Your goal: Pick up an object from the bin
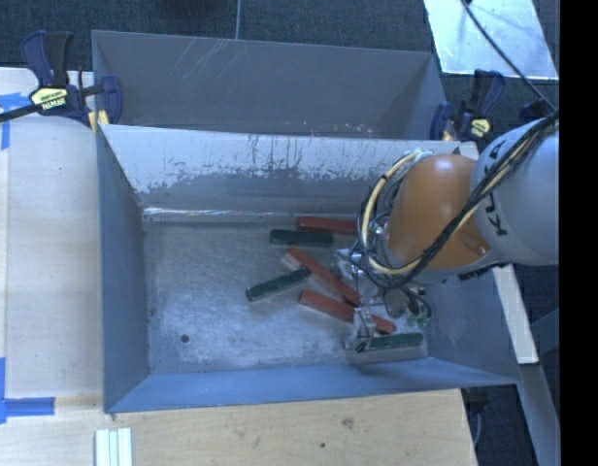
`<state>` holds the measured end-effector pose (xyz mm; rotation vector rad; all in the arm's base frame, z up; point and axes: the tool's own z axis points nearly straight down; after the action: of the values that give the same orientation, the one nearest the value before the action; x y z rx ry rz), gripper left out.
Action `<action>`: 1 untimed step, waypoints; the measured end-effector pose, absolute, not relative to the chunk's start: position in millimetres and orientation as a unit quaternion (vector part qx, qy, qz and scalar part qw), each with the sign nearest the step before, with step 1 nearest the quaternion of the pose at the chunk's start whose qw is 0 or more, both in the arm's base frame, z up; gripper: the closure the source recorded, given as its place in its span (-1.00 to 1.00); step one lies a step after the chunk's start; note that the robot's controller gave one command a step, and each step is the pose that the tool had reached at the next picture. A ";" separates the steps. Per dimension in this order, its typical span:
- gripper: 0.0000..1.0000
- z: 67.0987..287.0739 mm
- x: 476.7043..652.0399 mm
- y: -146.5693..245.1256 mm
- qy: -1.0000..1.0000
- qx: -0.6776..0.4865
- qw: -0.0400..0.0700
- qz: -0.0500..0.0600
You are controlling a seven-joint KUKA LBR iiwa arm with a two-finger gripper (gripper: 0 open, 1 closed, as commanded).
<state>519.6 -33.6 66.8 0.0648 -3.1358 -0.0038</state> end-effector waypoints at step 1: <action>1.00 71.0 522.5 -36.1 -1.000 0.020 -0.002 0.000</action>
Offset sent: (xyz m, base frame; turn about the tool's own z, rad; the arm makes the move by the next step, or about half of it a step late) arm 0.0000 0.0000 0.0000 0.0000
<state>522.5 -36.1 71.0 0.0625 -3.1448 0.0008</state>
